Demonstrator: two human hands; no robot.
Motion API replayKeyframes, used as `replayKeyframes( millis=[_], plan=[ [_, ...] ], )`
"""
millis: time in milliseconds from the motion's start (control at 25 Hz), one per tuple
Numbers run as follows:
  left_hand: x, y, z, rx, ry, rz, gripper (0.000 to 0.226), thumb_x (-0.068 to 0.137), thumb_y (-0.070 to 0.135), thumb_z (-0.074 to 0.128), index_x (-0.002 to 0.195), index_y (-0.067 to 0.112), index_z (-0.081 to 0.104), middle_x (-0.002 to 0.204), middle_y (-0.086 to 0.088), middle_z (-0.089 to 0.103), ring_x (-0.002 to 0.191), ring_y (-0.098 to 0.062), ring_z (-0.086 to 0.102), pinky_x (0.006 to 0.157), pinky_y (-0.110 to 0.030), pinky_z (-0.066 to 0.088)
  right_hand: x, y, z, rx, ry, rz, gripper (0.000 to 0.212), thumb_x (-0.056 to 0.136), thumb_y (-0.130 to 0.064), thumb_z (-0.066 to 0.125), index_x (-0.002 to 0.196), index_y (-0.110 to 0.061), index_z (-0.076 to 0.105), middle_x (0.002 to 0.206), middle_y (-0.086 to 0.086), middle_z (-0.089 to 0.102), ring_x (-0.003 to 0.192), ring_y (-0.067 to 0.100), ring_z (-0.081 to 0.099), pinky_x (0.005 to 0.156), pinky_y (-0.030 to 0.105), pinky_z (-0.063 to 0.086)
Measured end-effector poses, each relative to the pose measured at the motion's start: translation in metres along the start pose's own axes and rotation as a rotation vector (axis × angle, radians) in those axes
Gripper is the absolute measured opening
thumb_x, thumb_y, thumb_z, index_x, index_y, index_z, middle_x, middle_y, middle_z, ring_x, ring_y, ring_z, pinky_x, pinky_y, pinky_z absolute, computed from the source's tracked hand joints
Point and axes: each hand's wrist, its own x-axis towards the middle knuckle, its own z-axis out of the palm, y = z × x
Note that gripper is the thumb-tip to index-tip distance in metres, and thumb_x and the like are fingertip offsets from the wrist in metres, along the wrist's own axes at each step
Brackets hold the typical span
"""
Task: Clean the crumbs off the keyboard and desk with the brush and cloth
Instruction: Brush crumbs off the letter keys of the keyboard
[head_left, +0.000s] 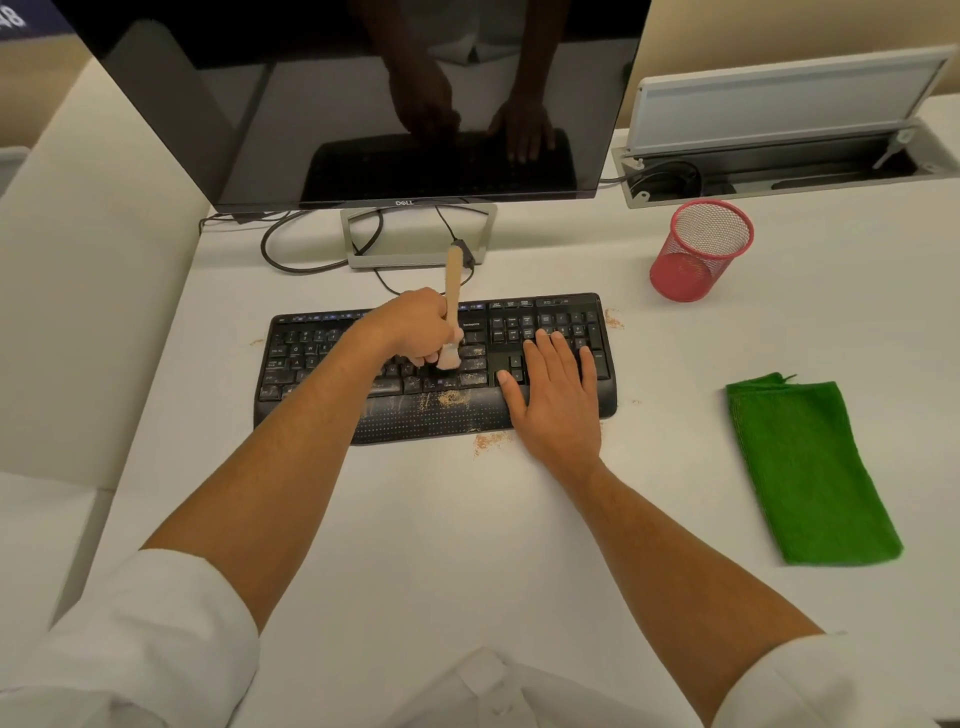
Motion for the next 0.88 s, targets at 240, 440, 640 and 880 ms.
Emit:
replayKeyframes(
  millis=[240, 440, 640, 880],
  plan=[
    [0.01, -0.007, 0.023, -0.127, 0.396, 0.1, 0.02, 0.101, 0.024, 0.051, 0.103, 0.008, 0.062, 0.086, 0.0, 0.059, 0.066, -0.003, 0.049, 0.055, -0.018, 0.035, 0.0, -0.001, 0.0, 0.008, 0.004, 0.009, 0.06, 0.104, -0.053, 0.035, 0.145, -0.011, 0.05, 0.153, 0.007, 0.046, 0.148, 0.023, 0.031, 0.125, 0.047, 0.01],
    [0.011, 0.005, 0.019, -0.053, 0.08, -0.051, 0.016, 0.094, 0.017, 0.059, 0.093, 0.001, 0.063, 0.083, -0.013, 0.068, 0.063, -0.022, 0.065, 0.059, -0.029, 0.057, 0.0, 0.0, 0.0, 0.004, 0.003, 0.008, 0.06, 0.104, -0.053, 0.035, 0.144, -0.011, 0.05, 0.152, 0.007, 0.047, 0.148, 0.023, 0.031, 0.125, 0.047, 0.011],
    [0.012, 0.01, 0.016, -0.07, 0.343, 0.038, 0.021, 0.098, 0.02, 0.053, 0.088, 0.004, 0.061, 0.077, -0.006, 0.063, 0.062, -0.018, 0.059, 0.056, -0.03, 0.049, -0.001, 0.0, 0.0, 0.003, 0.016, 0.008, 0.06, 0.104, -0.052, 0.036, 0.144, -0.01, 0.051, 0.152, 0.008, 0.048, 0.147, 0.023, 0.032, 0.125, 0.048, 0.012],
    [0.01, 0.003, 0.017, -0.09, 0.15, -0.032, 0.017, 0.094, 0.016, 0.059, 0.091, 0.001, 0.066, 0.074, -0.01, 0.069, 0.068, -0.027, 0.071, 0.062, -0.034, 0.06, 0.0, -0.001, -0.001, 0.004, 0.0, 0.008, 0.06, 0.104, -0.053, 0.035, 0.145, -0.012, 0.049, 0.152, 0.007, 0.047, 0.148, 0.023, 0.03, 0.125, 0.045, 0.007]
  ],
)
